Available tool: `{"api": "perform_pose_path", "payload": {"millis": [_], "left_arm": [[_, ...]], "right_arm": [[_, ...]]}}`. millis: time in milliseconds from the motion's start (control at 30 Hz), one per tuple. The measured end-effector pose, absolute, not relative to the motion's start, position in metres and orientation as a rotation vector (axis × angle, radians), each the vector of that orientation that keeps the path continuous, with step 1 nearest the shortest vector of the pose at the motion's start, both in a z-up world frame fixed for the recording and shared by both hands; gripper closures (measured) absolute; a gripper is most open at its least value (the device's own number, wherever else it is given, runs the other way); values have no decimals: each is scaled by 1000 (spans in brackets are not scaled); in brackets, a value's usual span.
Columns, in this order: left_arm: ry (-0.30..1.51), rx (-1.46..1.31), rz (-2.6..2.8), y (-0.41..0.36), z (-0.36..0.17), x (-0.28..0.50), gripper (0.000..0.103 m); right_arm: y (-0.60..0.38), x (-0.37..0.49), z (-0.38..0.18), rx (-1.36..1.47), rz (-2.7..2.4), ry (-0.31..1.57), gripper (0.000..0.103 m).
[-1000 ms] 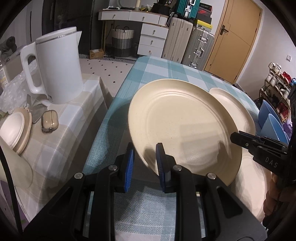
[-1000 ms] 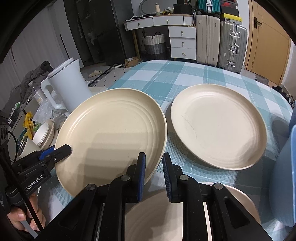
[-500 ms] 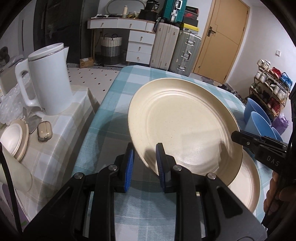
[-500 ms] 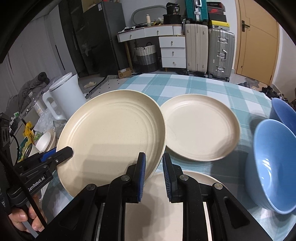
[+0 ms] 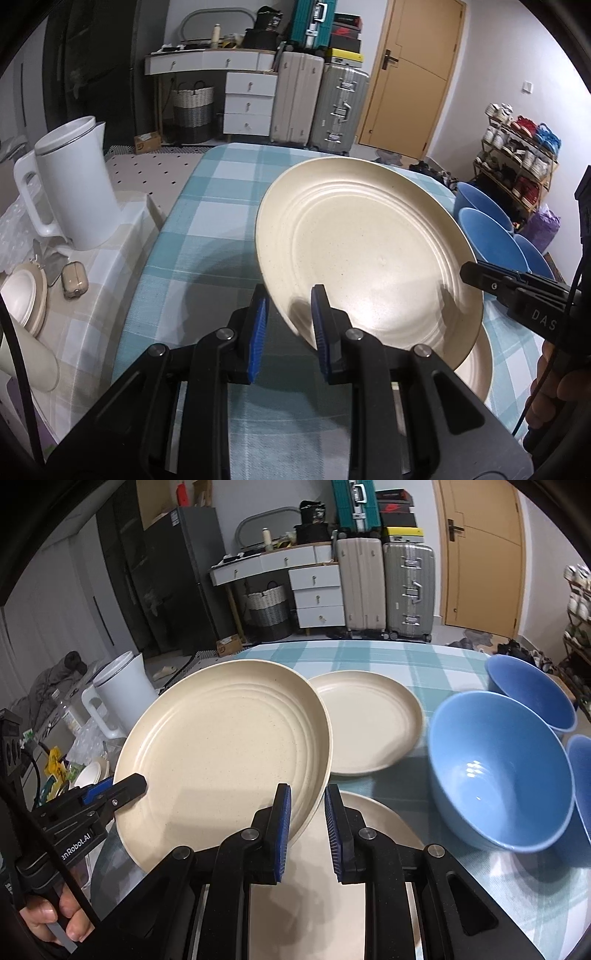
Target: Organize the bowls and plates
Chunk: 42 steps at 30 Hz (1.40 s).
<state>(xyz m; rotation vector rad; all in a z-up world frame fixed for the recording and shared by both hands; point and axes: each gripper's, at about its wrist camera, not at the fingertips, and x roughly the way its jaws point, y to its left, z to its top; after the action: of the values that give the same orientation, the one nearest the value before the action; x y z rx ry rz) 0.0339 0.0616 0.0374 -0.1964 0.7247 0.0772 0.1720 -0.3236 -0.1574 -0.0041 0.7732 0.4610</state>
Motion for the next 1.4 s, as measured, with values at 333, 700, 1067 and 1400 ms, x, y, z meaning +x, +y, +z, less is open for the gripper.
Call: {"api": "perform_pose_path", "payload": {"millis": [333,700,1067,1400], "left_arm": [[735,-151,16,30,44,26,83],[764,-129,-49,8,44,21,83],[791,-88,-89,-10,36,19,83],[820,-64,-99,-13,22,20,83]], "right_arm": [[-356,150,-155,36,407,769,84],[-382,128,-161,83,353,780,84],[-398,112,-168,105,320,791,84],[-403,104,-183,103,314,813,84]]}}
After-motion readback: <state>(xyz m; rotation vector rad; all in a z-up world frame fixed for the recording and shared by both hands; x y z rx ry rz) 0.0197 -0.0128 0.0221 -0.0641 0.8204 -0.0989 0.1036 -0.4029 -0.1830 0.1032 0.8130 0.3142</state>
